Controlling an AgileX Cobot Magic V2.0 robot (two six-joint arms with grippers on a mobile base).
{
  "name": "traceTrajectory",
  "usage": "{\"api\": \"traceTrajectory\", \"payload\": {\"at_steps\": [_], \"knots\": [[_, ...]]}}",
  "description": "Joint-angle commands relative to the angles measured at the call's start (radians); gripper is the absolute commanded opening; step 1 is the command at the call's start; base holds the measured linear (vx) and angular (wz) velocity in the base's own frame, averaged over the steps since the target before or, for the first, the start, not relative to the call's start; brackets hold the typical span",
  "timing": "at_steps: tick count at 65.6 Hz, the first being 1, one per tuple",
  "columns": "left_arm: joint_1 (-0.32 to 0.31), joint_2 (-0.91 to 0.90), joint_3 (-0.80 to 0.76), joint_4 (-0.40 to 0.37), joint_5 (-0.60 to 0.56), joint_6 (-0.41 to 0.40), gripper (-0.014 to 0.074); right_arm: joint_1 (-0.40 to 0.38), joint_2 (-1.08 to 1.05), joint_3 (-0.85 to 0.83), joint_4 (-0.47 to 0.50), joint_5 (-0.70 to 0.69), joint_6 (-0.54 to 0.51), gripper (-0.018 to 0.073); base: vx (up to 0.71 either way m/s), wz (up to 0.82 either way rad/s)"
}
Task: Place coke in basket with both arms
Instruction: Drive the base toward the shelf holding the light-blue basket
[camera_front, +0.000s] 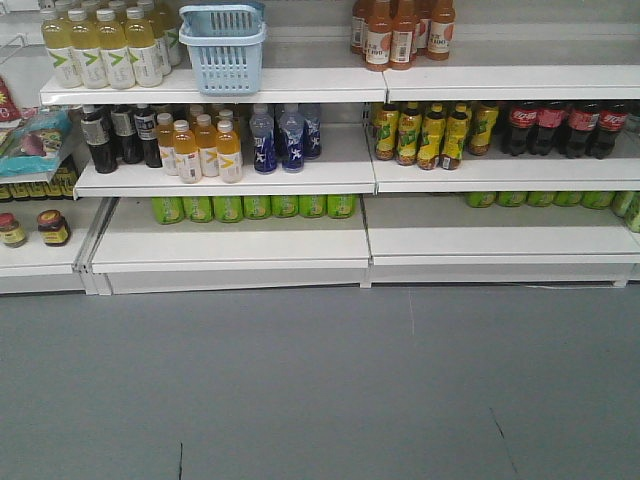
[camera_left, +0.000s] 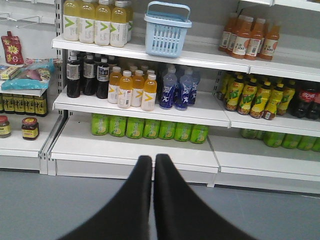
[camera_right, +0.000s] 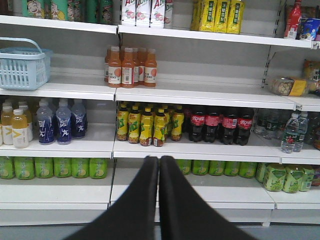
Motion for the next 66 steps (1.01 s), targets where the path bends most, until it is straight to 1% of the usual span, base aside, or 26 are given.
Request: {"api": "traceTrajectory", "payload": {"at_steps": [1,37,66], "knots": [[0.001,-0.011,-0.033,0.000,-0.072,-0.002,-0.0006,0.001,-0.013,0.008,-0.011,-0.069,-0.009,-0.0002,0.00,0.00],[0.001,-0.011,-0.033,0.000,-0.072,-0.002,-0.0006,0.001,-0.013,0.008,-0.011,-0.069,-0.009,-0.0002,0.04,0.01],[0.001,-0.011,-0.033,0.000,-0.072,-0.002,-0.0006,0.001,-0.013,0.008,-0.011,-0.068,-0.009,-0.0002,0.13,-0.01]]}}
